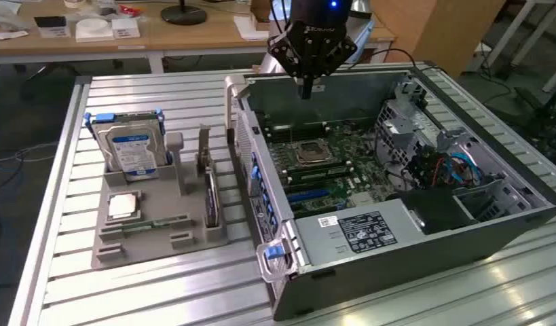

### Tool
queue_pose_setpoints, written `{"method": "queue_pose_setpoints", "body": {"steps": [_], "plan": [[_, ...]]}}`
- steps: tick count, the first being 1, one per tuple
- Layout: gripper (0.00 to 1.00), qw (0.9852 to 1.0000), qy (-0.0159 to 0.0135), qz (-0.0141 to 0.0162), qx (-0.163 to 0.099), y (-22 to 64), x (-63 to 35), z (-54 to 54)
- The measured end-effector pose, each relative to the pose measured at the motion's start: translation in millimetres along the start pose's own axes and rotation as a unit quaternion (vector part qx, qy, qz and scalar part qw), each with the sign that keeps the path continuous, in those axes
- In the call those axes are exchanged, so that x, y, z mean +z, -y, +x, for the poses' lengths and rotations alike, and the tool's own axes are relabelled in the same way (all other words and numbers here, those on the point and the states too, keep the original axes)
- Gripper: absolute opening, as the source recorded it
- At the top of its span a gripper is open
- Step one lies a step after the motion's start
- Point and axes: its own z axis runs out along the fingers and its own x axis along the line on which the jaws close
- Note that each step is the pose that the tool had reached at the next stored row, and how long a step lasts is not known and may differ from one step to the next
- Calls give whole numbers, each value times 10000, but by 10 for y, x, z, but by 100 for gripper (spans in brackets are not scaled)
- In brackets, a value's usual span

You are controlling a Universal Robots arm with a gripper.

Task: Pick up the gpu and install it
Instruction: 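Reach for the gpu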

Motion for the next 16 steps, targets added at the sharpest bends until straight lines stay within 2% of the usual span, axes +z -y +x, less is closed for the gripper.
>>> {"method": "queue_pose_setpoints", "body": {"steps": [16], "plan": [[11,10000,0,0,-1,22,1,21]]}}
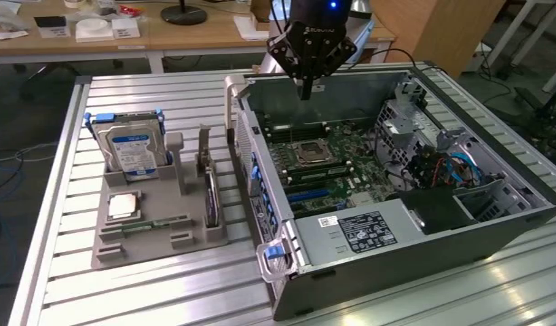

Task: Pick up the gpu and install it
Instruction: 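Reach for the gpu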

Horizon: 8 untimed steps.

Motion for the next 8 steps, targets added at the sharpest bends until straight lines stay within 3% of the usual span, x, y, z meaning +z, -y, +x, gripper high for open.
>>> {"method": "queue_pose_setpoints", "body": {"steps": [8], "plan": [[11,10000,0,0,1,3,1,66]]}}
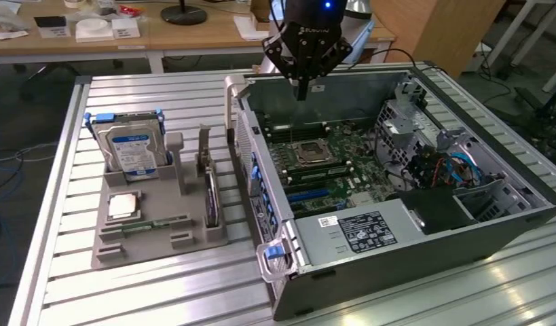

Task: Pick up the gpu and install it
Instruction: 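Reach for the gpu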

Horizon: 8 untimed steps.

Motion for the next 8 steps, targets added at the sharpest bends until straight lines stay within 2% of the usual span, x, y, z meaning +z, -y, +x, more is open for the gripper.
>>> {"method": "queue_pose_setpoints", "body": {"steps": [8], "plan": [[11,10000,0,0,0,-10,-1,100]]}}
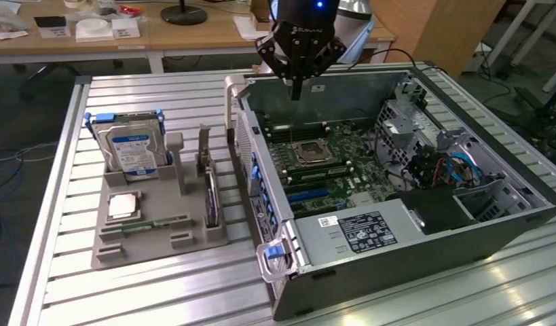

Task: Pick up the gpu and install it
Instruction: 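Reach for the gpu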

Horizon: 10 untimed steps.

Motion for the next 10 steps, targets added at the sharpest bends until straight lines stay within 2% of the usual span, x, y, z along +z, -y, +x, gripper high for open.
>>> {"method": "queue_pose_setpoints", "body": {"steps": [10], "plan": [[11,10000,0,0,0,-13,-1,59]]}}
